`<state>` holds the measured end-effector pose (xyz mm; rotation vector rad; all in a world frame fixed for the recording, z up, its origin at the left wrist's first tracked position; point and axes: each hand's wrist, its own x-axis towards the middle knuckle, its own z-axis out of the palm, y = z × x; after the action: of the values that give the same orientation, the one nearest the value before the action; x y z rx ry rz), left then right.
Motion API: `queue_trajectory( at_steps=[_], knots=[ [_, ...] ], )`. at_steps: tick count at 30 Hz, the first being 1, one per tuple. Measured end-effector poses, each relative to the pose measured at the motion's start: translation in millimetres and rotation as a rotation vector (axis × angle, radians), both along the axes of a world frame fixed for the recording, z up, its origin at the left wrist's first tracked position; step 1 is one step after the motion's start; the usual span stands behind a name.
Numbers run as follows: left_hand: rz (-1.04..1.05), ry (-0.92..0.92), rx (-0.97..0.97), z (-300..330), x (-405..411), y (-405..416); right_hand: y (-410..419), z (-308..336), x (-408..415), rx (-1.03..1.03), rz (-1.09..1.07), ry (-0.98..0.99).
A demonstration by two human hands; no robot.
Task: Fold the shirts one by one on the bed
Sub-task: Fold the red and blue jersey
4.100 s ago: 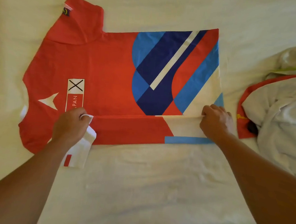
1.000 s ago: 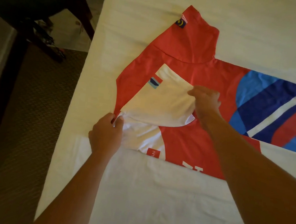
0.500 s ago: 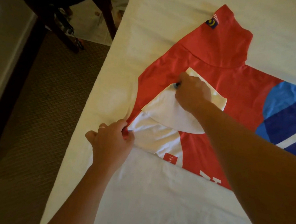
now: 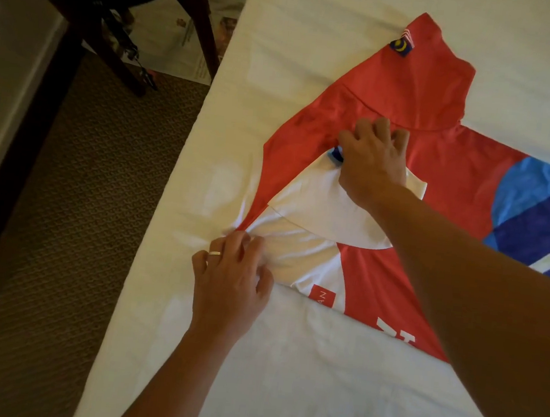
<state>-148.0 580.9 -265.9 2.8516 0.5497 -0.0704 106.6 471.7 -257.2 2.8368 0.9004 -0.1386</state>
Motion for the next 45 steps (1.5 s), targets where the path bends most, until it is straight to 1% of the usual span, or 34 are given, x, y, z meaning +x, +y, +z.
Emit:
queue_trajectory(
  at_steps=[5, 7, 10, 13, 16, 19, 21, 23, 26, 28, 31, 34, 37, 41, 43, 45],
  knots=[
    [0.023, -0.010, 0.020, -1, 3, -2, -21, 14, -17, 0.154, -0.053, -0.150],
    [0.002, -0.005, 0.059, 1, 7, -1, -40, 24, -30, 0.228, -0.084, -0.186],
    [0.005, 0.015, 0.080, 0, 13, 4, -70, 38, -57, 0.276, -0.149, -0.225],
    [-0.024, -0.001, 0.085, -1, 15, 8, -107, 44, -98, 0.296, -0.270, -0.146],
    [-0.013, -0.089, 0.042, 1, 17, 9, -137, 33, -145, 0.287, -0.353, -0.074],
    [0.045, -0.120, -0.057, 4, 20, 10, -149, 16, -180, 0.270, -0.369, 0.007],
    [-0.001, -0.103, -0.034, 4, 21, 13, -152, 8, -194, 0.271, -0.374, 0.058],
    [-0.114, -0.122, 0.019, 1, 19, 18, -154, 3, -200, 0.282, -0.384, 0.090],
    [-0.264, -0.200, 0.077, -6, 12, 29, -162, -3, -204, 0.359, -0.384, 0.102],
    [-0.329, -0.241, 0.109, -9, 7, 35, -168, -5, -206, 0.402, -0.369, 0.084],
    [-0.388, -0.241, 0.161, -10, -3, 39, -174, -8, -209, 0.436, -0.343, 0.056],
    [-0.390, -0.227, 0.174, -11, -11, 43, -178, -10, -212, 0.467, -0.334, 0.019],
    [-0.396, -0.217, 0.181, -12, -17, 44, -183, -11, -217, 0.440, -0.297, 0.011],
    [-0.302, -0.238, 0.135, -4, -14, 33, -185, -9, -215, 0.458, -0.323, 0.066],
    [-0.248, -0.247, 0.097, 1, -8, 23, -178, -7, -206, 0.511, -0.338, 0.035],
    [-0.251, -0.262, 0.042, 2, 0, 7, -167, -5, -195, 0.542, -0.340, 0.004]
  ],
)
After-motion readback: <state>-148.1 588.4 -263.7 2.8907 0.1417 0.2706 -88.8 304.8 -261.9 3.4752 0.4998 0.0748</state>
